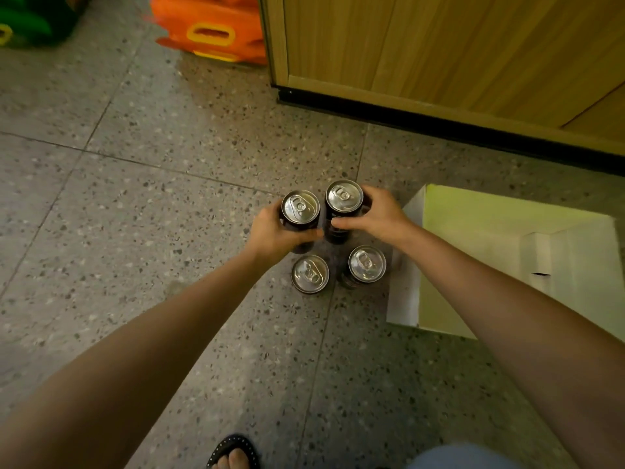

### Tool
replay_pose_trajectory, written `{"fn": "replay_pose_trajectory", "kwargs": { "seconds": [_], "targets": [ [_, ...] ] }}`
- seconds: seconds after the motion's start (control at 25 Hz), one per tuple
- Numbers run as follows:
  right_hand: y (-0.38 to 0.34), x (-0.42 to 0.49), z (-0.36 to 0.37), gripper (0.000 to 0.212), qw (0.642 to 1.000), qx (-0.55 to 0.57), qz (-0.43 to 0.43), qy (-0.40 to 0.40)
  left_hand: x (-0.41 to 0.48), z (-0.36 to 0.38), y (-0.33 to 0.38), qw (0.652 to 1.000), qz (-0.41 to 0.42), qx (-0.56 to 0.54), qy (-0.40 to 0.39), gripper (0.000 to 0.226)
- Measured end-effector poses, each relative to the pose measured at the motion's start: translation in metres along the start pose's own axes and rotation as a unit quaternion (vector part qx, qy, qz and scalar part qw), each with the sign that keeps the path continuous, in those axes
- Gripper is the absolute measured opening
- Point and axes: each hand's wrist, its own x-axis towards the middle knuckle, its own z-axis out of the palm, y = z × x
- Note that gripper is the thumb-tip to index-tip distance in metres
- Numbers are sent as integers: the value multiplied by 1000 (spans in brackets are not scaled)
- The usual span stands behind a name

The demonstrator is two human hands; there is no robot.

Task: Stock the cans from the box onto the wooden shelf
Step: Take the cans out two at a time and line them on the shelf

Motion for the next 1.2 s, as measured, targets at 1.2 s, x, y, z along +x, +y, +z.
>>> {"fn": "replay_pose_trajectory", "kwargs": {
  "seconds": [1.2],
  "targets": [
    [-623, -511, -484, 60, 955, 84, 17, 285, -350, -187, 829, 935, 219, 33, -278, 81]
  ]
}}
